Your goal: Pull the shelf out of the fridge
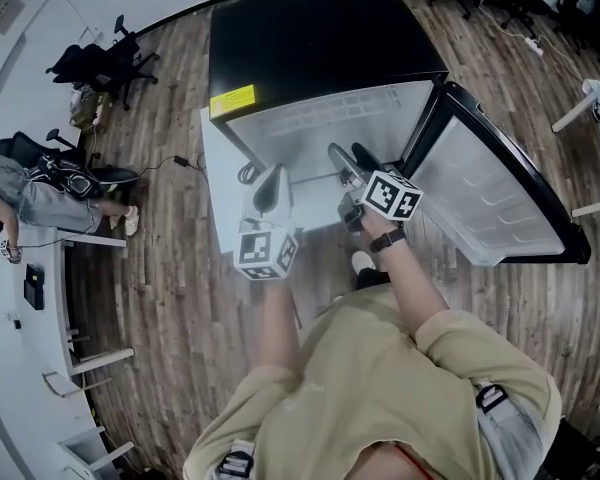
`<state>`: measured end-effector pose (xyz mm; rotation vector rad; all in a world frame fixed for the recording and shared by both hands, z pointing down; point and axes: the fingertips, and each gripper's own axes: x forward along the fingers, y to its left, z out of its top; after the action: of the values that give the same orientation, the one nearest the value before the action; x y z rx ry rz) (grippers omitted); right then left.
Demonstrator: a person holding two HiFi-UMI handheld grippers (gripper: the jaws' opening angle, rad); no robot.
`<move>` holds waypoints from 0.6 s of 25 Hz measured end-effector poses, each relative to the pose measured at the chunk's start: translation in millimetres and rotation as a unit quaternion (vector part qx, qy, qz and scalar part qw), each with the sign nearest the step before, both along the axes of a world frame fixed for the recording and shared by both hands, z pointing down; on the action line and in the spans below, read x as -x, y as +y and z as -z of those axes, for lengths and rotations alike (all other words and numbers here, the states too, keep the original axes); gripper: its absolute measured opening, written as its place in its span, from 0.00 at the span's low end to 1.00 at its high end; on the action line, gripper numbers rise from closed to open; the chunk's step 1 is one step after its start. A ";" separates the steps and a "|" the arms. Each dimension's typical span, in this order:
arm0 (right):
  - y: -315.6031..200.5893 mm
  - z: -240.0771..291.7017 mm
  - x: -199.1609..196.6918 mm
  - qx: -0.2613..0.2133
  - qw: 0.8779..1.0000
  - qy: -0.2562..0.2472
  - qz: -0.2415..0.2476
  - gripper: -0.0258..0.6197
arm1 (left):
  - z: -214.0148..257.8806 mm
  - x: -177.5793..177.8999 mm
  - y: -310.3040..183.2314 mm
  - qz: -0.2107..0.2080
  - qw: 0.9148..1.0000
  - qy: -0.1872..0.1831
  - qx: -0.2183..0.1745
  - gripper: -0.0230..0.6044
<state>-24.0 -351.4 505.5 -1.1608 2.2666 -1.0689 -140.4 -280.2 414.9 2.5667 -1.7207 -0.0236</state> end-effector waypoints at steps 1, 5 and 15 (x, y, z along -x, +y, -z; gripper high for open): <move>-3.4 1.3 -2.3 0.005 1.000 -0.025 -0.006 0.58 | -1.0 1.1 -1.0 0.002 1.000 0.001 0.001 0.04; -15.0 0.5 -7.3 0.035 0.990 -0.139 -0.017 0.60 | -7.1 5.8 -4.4 0.011 1.000 0.001 0.009 0.04; -51.7 -7.5 -16.9 0.079 0.959 -0.269 -0.040 0.63 | -11.0 17.7 -18.7 0.030 0.999 -0.002 0.015 0.04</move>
<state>-7.1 -403.1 513.0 -0.8697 1.7261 -1.3578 -158.1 -298.9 425.9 2.4944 -1.7842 0.0047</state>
